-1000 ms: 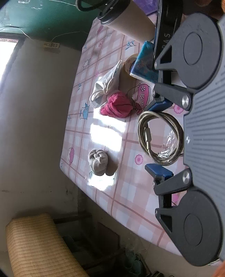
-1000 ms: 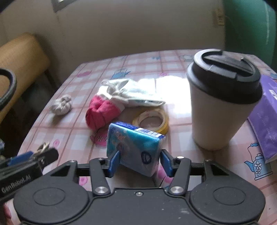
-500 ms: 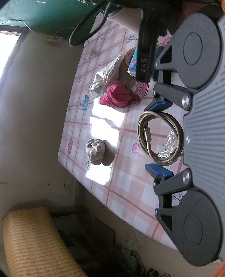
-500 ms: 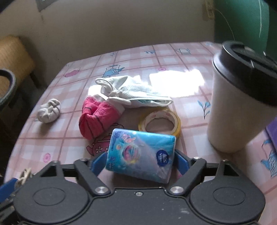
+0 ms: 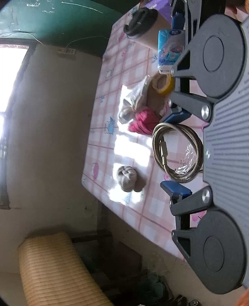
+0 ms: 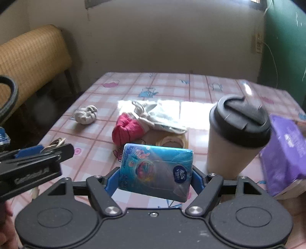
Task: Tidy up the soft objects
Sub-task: 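Carry the blue tissue pack with the right tool toward the cardboard box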
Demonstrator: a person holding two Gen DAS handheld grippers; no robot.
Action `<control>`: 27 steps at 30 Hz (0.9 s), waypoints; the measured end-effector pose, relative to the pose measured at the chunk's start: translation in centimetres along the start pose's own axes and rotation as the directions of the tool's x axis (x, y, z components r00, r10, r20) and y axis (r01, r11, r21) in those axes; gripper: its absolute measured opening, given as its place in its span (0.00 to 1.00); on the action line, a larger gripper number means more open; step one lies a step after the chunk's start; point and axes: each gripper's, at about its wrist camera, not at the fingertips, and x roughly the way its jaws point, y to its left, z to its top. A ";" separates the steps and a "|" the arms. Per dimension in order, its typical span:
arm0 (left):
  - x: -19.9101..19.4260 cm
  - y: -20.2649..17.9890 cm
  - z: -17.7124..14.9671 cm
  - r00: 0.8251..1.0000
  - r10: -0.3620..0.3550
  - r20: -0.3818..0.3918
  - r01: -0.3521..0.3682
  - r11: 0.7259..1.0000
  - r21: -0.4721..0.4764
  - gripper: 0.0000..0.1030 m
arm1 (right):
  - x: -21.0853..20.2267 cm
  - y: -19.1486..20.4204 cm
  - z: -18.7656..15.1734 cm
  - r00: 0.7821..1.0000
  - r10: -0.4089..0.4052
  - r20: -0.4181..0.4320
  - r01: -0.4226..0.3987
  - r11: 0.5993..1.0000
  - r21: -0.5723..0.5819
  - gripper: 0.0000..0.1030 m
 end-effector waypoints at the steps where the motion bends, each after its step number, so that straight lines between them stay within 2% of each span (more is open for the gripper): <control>1: -0.4 -0.2 0.2 1.000 0.001 0.005 -0.001 1.000 0.000 0.62 | -0.6 -0.1 0.2 1.000 0.002 0.009 -0.002 1.000 -0.007 0.85; 14: -4.0 -2.5 2.5 0.998 0.042 0.041 -0.042 0.999 0.004 0.62 | -5.9 -1.9 2.3 0.997 0.052 0.060 -0.050 0.998 -0.034 0.86; 27: -5.3 -4.6 2.9 0.999 0.014 0.041 -0.015 0.999 0.028 0.62 | -8.3 -3.4 2.8 0.995 0.051 0.084 -0.048 0.998 -0.035 0.86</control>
